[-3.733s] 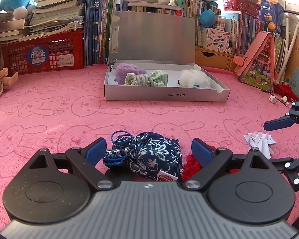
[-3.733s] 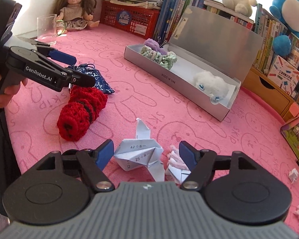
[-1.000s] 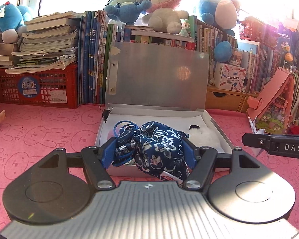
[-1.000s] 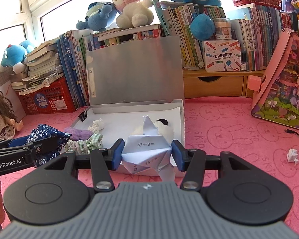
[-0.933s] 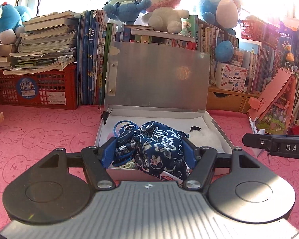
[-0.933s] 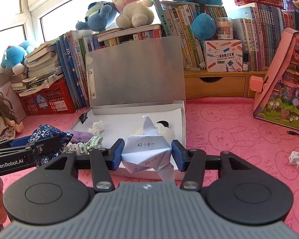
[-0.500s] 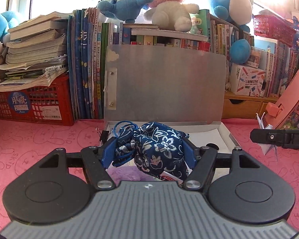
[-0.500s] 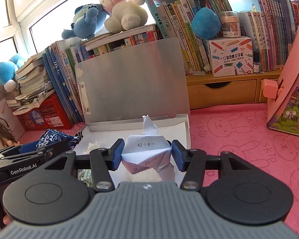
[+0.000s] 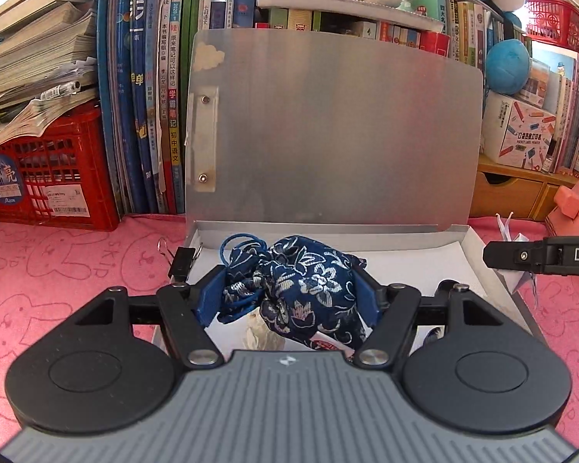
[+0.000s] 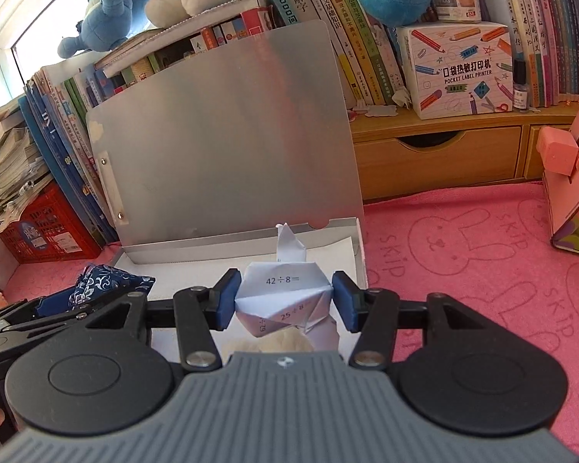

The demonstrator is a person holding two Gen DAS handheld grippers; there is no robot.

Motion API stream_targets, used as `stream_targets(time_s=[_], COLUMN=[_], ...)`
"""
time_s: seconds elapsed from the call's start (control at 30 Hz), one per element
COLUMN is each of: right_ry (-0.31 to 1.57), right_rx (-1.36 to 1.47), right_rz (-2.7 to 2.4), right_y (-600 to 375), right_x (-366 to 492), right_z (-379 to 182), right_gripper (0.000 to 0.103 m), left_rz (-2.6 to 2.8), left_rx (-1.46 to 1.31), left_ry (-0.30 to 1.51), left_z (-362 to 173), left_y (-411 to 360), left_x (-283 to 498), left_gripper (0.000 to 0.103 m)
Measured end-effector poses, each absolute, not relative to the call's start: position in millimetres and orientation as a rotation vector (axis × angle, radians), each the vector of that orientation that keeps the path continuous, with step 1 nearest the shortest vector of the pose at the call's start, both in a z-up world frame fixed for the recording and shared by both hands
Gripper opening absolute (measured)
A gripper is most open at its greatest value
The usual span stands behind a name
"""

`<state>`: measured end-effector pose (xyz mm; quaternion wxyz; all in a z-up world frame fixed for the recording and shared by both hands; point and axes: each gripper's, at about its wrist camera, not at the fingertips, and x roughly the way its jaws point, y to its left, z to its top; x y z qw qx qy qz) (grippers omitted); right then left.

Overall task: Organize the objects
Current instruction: 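Carry the blue floral pouch and folded paper over the silver box with both grippers, then open both grippers to drop the pouch and paper into the box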

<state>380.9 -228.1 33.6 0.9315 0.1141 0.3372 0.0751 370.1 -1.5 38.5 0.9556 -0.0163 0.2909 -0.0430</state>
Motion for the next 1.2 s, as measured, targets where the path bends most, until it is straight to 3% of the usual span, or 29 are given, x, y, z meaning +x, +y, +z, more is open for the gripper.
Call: stream_targets(time_s=[0.37, 0.5, 0.63, 1.2], right_ry=[0.708, 0.707, 0.69, 0.519], right_rx=[0.236, 0.259, 0.249, 0.04], right_rz=[0.128, 0.143, 0.149, 0.177], right_y=[-222, -222, -222, -216], right_x=[405, 398, 382, 222], right_z=[13, 16, 28, 65], right_gripper=[0.06, 0.071, 0.073, 0.083], left_rz=[-0.082, -0.074, -0.083, -0.138], left_rx=[-0.02, -0.01, -0.02, -0.015], left_ry=[0.648, 0.65, 0.623, 0.548], left_z=[17, 22, 36, 80], left_y=[-6, -7, -8, 8], left_x=[387, 380, 364, 212], left_gripper=[0.073, 0.081, 0.087, 0.097])
